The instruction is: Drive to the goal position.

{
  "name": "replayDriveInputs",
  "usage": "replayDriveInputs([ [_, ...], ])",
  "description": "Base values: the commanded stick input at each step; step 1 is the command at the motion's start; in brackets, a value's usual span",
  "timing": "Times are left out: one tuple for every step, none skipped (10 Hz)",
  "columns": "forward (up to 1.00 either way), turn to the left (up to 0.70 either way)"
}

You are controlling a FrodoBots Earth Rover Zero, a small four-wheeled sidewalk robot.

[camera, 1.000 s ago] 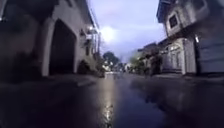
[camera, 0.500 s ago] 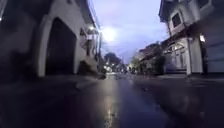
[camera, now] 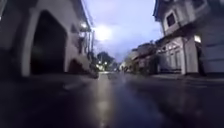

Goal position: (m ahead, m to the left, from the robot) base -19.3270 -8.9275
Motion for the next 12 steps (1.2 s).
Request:
replayDriveInputs([
  [0.70, 0.00],
  [0.70, 0.00],
  [0.70, 0.00],
  [0.70, 0.00],
  [0.70, 0.00],
  [0.70, 0.00],
  [0.70, 0.00],
  [0.70, 0.00],
  [0.70, 0.00],
  [0.70, 0.00],
  [0.70, 0.00],
  [0.70, 0.00],
])
